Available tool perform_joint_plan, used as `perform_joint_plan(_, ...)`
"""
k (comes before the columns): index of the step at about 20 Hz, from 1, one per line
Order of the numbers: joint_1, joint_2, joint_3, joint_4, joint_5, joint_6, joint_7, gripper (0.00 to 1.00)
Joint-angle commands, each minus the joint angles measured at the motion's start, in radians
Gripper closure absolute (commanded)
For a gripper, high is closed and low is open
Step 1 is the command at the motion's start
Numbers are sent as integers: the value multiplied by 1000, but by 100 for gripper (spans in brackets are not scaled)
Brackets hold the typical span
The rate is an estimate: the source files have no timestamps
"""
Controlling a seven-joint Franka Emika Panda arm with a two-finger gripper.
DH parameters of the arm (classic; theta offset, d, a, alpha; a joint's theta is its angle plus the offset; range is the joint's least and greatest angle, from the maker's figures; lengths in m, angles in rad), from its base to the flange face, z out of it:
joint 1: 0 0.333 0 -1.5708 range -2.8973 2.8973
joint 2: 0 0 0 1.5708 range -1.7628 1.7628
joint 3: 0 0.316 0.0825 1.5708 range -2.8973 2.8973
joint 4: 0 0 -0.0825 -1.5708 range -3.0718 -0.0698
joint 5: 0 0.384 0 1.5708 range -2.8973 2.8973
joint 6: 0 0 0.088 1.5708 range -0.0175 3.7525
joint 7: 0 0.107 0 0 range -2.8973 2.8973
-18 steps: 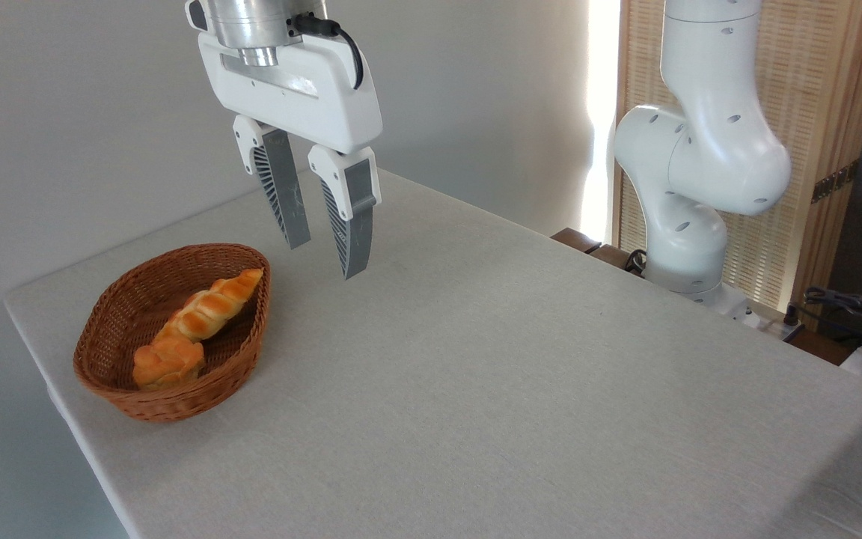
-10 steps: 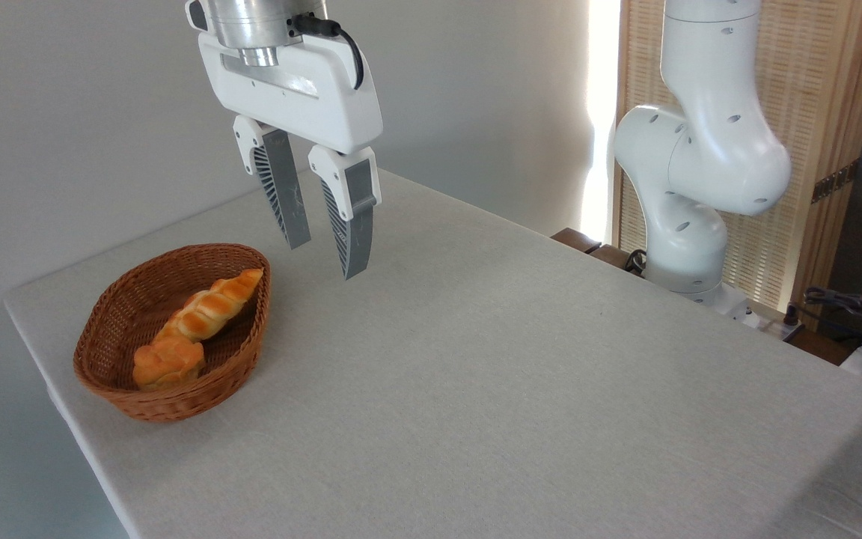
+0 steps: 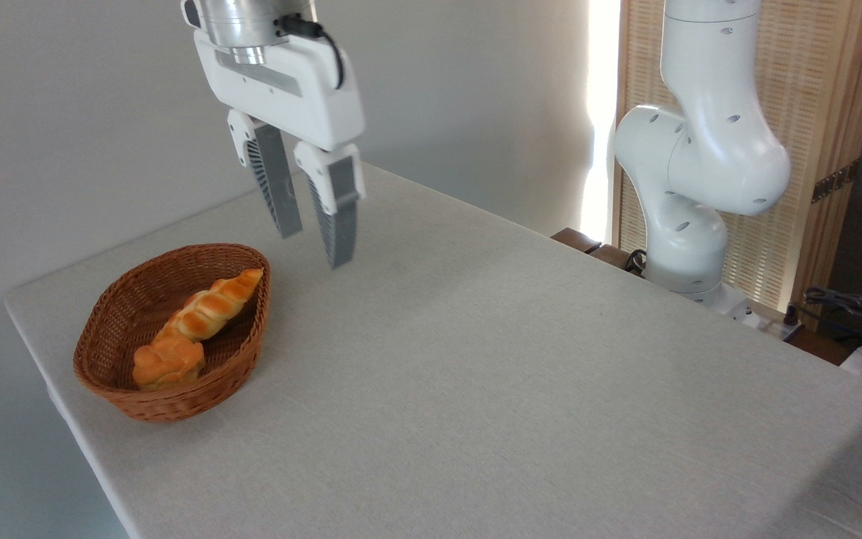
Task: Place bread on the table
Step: 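Move the open gripper down toward the braided bread roll in the basket, then lower the gripper onto the braided roll and close the fingers on it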
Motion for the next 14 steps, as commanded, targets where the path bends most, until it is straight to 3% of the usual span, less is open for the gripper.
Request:
perform_joint_plan(1, -9, 16, -70, -17, -91, 37, -45, 0)
perform_joint_plan(3, -11, 32, -105, -43, -134, 113, -110, 0)
perform_joint_plan(9, -78, 98, -188, -147, -149, 451, -385, 0)
perform_joint_plan(12, -123, 131, -199, -192, -141, 577, -402, 0)
perform_joint_plan(14, -127, 139, -199, -201, -139, 606, -399, 0)
